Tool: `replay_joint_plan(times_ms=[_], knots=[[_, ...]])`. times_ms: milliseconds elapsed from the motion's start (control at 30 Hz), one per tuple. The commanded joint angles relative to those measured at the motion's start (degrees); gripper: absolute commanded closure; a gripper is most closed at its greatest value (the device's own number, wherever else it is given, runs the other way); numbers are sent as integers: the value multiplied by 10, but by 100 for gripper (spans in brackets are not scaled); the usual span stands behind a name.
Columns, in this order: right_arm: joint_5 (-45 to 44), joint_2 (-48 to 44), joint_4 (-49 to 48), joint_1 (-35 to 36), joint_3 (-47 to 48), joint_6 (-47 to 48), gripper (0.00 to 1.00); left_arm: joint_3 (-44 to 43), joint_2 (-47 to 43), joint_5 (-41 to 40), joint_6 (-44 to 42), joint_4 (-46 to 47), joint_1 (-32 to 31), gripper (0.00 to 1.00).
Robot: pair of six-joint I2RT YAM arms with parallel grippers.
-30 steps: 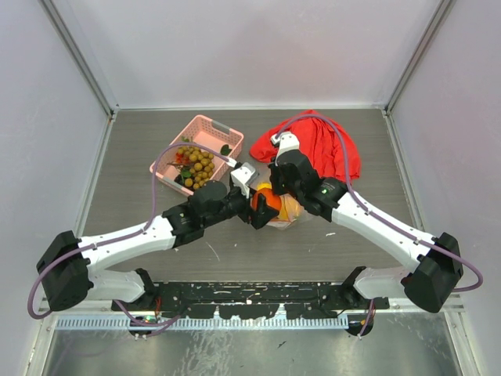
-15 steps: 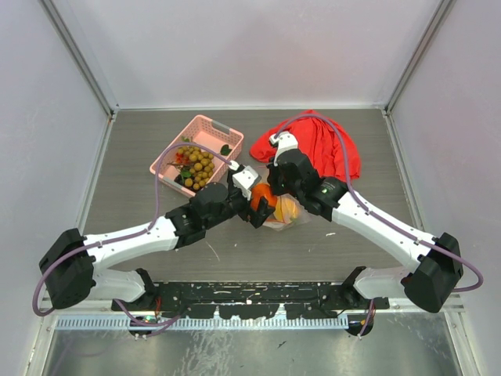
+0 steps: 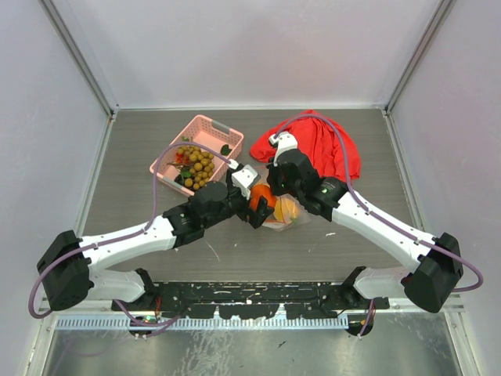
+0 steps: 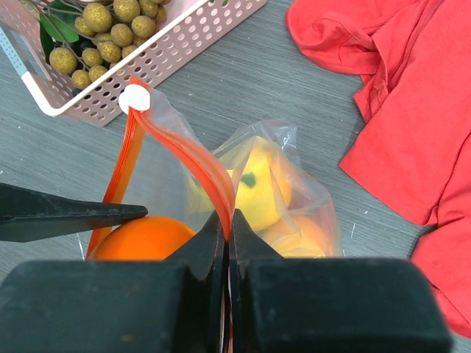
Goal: Place the food in the zip-top bag and seal the zipper
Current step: Place the fake fruit in the zipper food storage bag.
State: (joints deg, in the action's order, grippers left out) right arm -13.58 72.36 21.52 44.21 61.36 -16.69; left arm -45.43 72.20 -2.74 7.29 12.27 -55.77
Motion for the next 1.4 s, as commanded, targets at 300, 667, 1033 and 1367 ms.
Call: replay_joint_plan(times_ms=[300, 667, 1033, 1367], knots=[[-1, -22, -20, 4, 13, -6, 92, -35, -32, 10, 48, -15, 0, 2], [28, -17, -26, 4, 10, -8, 91, -76, 1, -14, 84, -83, 0, 2], [82, -29, -24, 3, 11, 7, 90, -99, 47, -29, 50, -121, 11, 2], [131, -2, -15, 3, 8, 19, 90, -98, 40, -38, 43, -87, 16, 2]])
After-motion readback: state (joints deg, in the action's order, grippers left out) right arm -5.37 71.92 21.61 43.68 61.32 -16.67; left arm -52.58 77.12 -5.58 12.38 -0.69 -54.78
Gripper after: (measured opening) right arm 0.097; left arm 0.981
